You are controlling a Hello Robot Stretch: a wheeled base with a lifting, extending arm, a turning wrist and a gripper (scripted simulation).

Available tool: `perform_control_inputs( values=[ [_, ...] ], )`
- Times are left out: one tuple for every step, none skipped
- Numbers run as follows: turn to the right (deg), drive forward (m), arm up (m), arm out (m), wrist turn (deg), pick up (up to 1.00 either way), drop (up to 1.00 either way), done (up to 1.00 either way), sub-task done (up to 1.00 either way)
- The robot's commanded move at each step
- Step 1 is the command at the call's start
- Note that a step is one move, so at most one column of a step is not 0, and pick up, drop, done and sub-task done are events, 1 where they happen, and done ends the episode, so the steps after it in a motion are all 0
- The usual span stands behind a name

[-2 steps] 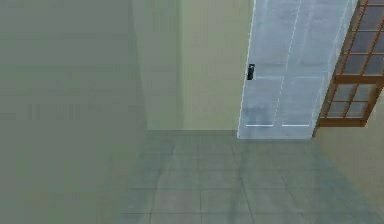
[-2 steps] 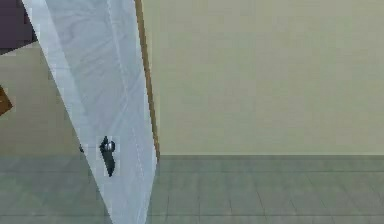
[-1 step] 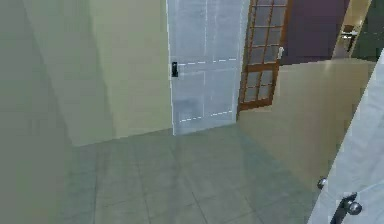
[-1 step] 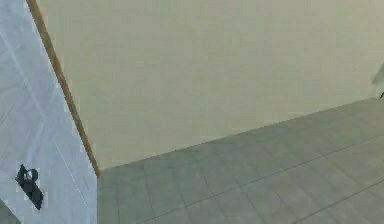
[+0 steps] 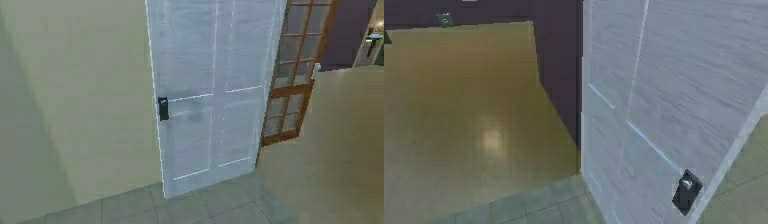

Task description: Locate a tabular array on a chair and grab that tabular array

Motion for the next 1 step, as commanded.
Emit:
perform_control_inputs(
  values=[
    [45.0,0.00,0.00,0.00,0.0,0.00,0.00,0.00,0.00]
  ],
)
